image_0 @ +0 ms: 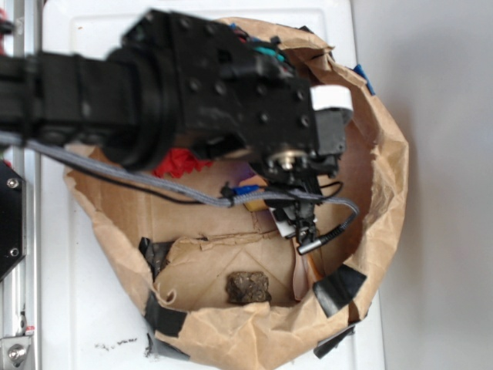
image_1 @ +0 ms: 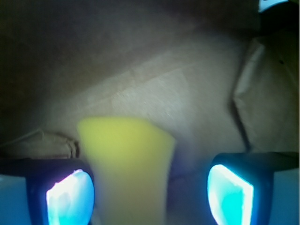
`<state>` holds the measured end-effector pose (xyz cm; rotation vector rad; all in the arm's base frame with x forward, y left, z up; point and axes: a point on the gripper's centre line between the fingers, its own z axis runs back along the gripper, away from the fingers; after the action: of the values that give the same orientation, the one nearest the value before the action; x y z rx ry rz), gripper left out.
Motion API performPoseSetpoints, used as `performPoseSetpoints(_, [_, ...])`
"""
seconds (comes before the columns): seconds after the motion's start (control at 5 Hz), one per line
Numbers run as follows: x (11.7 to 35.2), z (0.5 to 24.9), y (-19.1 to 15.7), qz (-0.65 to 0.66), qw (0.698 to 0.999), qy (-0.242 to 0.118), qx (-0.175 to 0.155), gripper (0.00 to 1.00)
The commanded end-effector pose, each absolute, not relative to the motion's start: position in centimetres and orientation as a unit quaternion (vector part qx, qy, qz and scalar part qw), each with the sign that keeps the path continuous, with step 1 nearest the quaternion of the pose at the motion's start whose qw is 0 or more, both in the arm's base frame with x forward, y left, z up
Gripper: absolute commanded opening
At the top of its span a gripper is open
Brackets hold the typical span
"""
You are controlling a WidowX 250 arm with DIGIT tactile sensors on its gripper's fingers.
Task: Grab the green sponge.
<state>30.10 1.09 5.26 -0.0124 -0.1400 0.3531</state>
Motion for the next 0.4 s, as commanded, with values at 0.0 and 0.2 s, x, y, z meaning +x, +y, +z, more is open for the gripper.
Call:
performPoseSetpoints(0.0, [31.64,5.74,0.9,0.172,0.98,-0.097,-0.001,1.0])
performPoseSetpoints(0.2, [30.72,6.11,0.87,0.145,0.986,-0.076,-0.019,1.0])
